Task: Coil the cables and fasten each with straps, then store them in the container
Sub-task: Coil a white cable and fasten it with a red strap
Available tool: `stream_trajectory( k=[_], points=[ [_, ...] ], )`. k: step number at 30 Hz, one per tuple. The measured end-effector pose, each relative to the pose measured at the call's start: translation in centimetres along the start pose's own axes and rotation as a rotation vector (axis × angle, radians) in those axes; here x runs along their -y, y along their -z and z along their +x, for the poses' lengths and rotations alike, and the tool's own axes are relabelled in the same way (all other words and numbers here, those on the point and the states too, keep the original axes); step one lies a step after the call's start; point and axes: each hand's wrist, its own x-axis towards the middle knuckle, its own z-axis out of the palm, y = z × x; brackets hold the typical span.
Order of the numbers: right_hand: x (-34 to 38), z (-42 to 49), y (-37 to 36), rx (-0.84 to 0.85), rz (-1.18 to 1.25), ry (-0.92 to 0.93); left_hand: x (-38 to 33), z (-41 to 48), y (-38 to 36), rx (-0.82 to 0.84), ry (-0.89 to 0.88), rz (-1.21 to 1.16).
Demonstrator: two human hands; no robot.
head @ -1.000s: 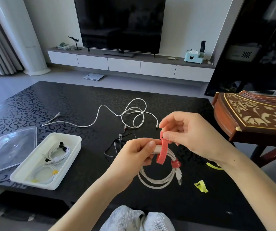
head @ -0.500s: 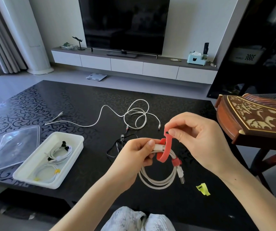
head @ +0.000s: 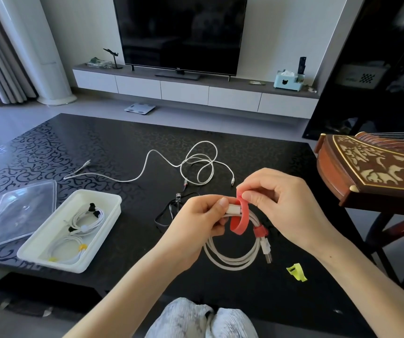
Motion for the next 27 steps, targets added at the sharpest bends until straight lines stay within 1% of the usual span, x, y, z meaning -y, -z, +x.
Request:
stream_trajectory(
  k=[3, 7, 9, 11, 13, 16, 20, 22, 24, 25, 27],
  points=[
    [-0.2, -0.2, -0.1, 0.023, -0.011, -0.013, -0.2, 0.1, 0.0, 0.019, -0.024, -0.007],
    [-0.1, -0.3, 0.1, 0.022, -0.049, -0.002, -0.4, 0.0, 0.0, 0.021, -0.046, 0.044],
    [0.1, -0.2, 0.1, 0.008, -0.121, 0.036, -0.5, 0.0, 0.1, 0.007, -0.088, 0.146],
    [0.6, -0.1, 0.2, -0.038, -0.161, 0.050, -0.4, -0.1, 0.0, 0.022, -0.140, 0.318],
    [1.4, 0.3, 0.6, -0.107, -0.105, 0.016, -0.3, -0.3, -0.1, 0.080, -0.165, 0.428],
    [2.5, 1.3, 1.7, -0.179, -0.025, -0.031, -0.4, -0.8, -0.2, 0.091, -0.187, 0.468],
    [2.3, 1.9, 1.4, -0.160, -0.002, -0.104, -0.9, -1.2, -0.2, 0.131, -0.207, 0.496],
    [1.6, 1.1, 0.4, -0.161, 0.098, -0.222, -0.3, -1.4, 0.0, 0.175, -0.172, 0.479],
    [1.2, -0.2, -0.8, -0.166, 0.262, -0.327, 0.7, -1.7, 0.3, 0.169, -0.142, 0.457],
    [1.3, -0.9, -1.5, -0.174, 0.329, -0.351, 1.3, -2.0, 0.3, 0.151, -0.140, 0.444],
    [1.8, -2.4, -2.5, -0.181, 0.381, -0.340, 2.1, -2.4, 0.1, 0.100, -0.143, 0.391]
  ],
)
